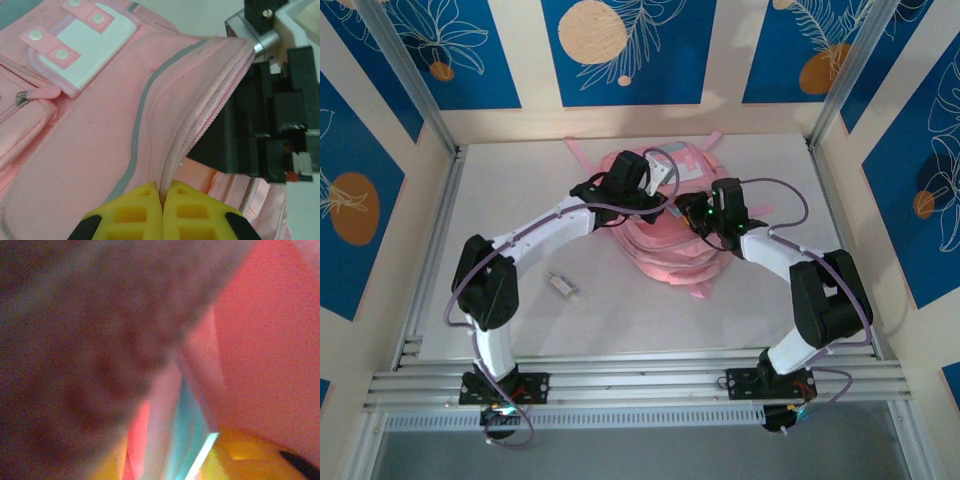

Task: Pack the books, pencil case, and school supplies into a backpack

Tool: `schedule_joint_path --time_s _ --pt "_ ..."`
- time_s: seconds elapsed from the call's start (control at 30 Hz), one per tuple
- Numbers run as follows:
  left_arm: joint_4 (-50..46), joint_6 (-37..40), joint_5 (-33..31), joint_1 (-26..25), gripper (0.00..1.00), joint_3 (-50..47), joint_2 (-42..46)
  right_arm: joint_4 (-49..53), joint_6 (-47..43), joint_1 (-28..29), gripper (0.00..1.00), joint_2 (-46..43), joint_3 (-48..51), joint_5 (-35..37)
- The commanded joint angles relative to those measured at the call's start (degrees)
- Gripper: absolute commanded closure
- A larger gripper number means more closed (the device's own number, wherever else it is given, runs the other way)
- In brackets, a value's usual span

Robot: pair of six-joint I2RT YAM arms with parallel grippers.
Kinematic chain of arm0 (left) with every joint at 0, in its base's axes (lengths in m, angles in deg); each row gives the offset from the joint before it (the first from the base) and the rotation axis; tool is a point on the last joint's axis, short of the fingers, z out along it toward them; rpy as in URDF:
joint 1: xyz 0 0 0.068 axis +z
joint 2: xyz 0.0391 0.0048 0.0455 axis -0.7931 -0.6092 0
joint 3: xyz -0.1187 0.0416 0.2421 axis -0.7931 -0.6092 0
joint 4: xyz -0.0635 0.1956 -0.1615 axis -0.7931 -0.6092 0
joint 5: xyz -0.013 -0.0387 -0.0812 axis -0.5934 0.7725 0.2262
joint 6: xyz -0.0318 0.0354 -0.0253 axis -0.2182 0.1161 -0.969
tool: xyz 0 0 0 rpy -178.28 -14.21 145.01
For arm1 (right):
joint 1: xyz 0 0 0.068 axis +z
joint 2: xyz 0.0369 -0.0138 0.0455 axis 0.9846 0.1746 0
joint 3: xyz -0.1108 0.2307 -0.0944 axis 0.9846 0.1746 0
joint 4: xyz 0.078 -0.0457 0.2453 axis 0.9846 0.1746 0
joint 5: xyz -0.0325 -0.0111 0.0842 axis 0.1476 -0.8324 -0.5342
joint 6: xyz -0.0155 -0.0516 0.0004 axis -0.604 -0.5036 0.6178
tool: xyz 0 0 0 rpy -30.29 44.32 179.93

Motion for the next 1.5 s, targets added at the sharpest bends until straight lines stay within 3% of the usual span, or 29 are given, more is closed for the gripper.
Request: schedule_joint_path --time_s 0.0,0.43,0.47,0.5,0.57,0.67,0.7,0.9,1.13,1.3,1.47 --pt "1.8 -1.1 -0.6 1.8 1.0 -0.4 3.1 7.0 -4.9 0.3 0.54 -5.5 -0.3 2.6" --pt "-1.2 -0.3 0.5 2.6 1.0 -4.5 4.1 30.8 -23.8 -3.7 0.41 -21.1 -0.7 0.2" --pt "-1.6 -0.8 0.2 2.7 0.94 -5.3 4.6 31.3 -24.8 -3.7 0.35 -21.8 -0.6 -0.4" --pt "-2.0 -1.5 -0.4 2.7 0.81 -6.3 5.2 31.0 -25.3 -3.8 0.27 -22.3 -0.3 -1.8" --pt "-2.7 -3.6 -2.8 2.7 0.61 -9.1 7.3 26.2 -25.0 -5.4 0.01 -23.6 2.5 -8.6" --pt "-4.0 -6.4 -7.2 2.7 0.13 -14.5 11.7 20.9 -24.0 -6.5 0.01 -24.8 5.0 -12.2" --pt "-5.0 -7.5 -9.1 2.7 0.01 -16.0 13.0 20.8 -24.4 -6.5 0.01 -24.8 4.9 -12.3" --pt "-11.4 -15.9 -19.7 3.1 0.0 -25.2 22.3 18.3 -25.7 -6.4 0.01 -23.0 5.5 -13.4" --pt "-16.0 -28.9 -18.0 6.4 0.0 -36.3 29.8 19.6 -27.5 -3.8 0.01 -19.5 4.3 -12.2" --pt "-14.8 -38.6 -17.9 11.5 0.0 -45.6 34.0 18.1 -27.9 -2.4 0.01 -17.3 4.2 -15.7" --pt "-10.7 -45.1 -19.3 12.0 0.0 -51.0 35.5 19.5 -30.2 1.3 0.01 -15.5 3.2 -13.5"
